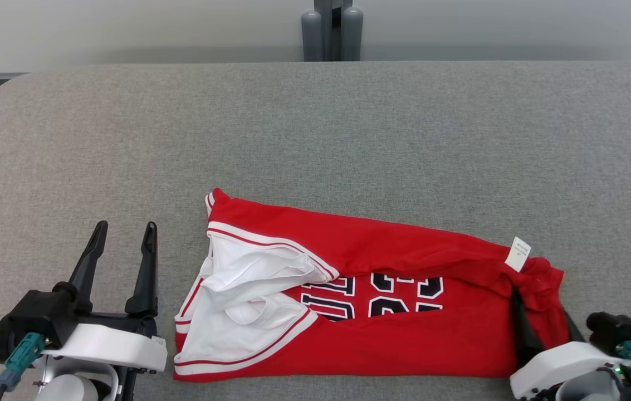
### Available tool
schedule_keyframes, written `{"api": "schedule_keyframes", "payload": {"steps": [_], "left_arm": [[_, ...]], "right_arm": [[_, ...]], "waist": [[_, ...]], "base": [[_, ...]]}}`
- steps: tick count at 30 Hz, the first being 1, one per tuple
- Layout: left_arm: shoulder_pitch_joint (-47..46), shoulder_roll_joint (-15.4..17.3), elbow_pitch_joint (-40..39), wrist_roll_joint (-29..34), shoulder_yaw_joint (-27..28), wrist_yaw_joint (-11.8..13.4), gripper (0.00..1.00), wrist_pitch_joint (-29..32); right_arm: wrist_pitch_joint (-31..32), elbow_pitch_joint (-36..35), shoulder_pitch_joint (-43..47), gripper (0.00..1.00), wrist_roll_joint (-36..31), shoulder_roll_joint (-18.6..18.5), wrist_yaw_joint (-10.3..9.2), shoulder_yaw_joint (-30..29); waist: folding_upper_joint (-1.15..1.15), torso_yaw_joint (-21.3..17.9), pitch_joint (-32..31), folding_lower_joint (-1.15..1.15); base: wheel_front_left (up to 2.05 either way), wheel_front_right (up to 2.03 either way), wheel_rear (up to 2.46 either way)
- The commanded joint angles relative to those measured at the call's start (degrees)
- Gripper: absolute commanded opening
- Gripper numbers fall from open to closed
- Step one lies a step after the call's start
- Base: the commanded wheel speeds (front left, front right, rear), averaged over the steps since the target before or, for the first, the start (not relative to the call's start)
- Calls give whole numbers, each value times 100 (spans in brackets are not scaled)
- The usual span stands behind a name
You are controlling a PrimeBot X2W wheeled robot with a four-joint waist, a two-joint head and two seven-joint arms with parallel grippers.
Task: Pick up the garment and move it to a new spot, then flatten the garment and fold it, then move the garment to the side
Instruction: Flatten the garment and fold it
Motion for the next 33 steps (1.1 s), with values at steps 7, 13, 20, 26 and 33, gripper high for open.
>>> {"api": "schedule_keyframes", "payload": {"steps": [7,13,20,26,33], "left_arm": [[-45,13,-23,-6,68,-30,100,-33],[-73,15,-42,17,90,-37,100,-36],[-87,-45,-37,1,104,-55,100,-34],[-75,-101,-7,-3,134,-98,100,-37],[-49,-147,19,16,141,-144,100,-38]], "right_arm": [[57,-336,284,0,235,80,15,184],[32,-794,246,0,-64,43,9,-457],[31,-1103,252,0,-665,44,9,-1337],[40,-1069,106,0,-1125,53,9,-2063],[485,-1746,-24,0,-339,63,9,-942]], "waist": [[0,-87,-17,0],[0,-136,-3,0],[0,-161,3,0],[0,-172,-20,0],[0,-194,-78,0]], "base": [[0,0,0],[0,0,0],[0,0,0],[0,0,0],[0,0,0]]}}
